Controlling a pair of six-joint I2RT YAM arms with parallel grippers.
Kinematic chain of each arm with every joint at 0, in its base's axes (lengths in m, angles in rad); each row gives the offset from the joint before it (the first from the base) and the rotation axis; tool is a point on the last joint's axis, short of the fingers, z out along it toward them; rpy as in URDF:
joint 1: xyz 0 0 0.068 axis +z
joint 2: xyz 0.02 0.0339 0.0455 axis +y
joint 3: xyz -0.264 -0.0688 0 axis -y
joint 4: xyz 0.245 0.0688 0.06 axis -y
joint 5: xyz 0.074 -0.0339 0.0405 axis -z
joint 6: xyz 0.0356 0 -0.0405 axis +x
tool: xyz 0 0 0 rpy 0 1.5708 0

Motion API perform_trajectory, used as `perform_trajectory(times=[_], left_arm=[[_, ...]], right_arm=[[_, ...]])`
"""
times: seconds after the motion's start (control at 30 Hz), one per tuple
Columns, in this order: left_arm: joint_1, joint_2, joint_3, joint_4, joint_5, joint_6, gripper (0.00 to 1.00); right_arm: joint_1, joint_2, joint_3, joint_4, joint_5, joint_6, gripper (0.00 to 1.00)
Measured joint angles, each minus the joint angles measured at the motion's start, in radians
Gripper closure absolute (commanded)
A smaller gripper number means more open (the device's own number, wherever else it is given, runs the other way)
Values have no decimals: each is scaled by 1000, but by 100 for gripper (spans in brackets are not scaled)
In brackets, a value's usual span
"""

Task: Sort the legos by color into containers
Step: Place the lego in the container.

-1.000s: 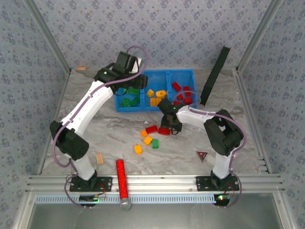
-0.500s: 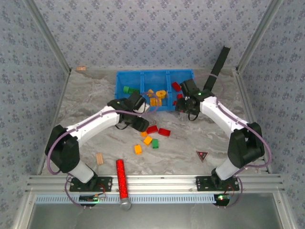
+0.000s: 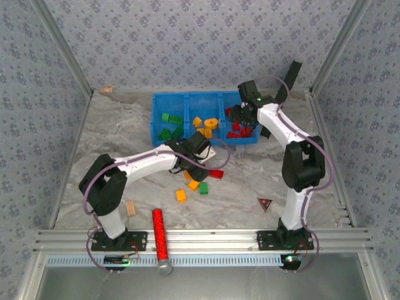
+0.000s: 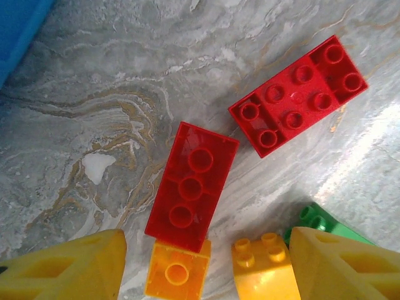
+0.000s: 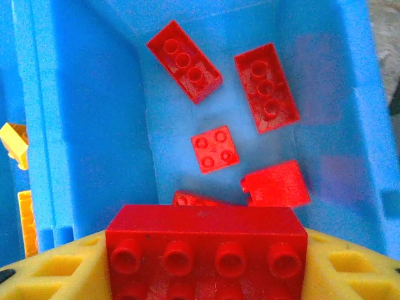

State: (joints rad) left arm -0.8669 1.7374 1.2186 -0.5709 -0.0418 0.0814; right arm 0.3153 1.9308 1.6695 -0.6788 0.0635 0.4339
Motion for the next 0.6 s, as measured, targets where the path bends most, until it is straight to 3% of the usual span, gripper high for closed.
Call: perform_trajectory(times=[0.43, 0.6], left_arm=[[1, 82, -7, 53, -9, 42, 26], [10, 101, -11, 68, -22, 42, 26]], right_arm=[[-16, 217, 215, -48, -32, -13, 50], [-18, 234, 230, -58, -35, -1, 43]])
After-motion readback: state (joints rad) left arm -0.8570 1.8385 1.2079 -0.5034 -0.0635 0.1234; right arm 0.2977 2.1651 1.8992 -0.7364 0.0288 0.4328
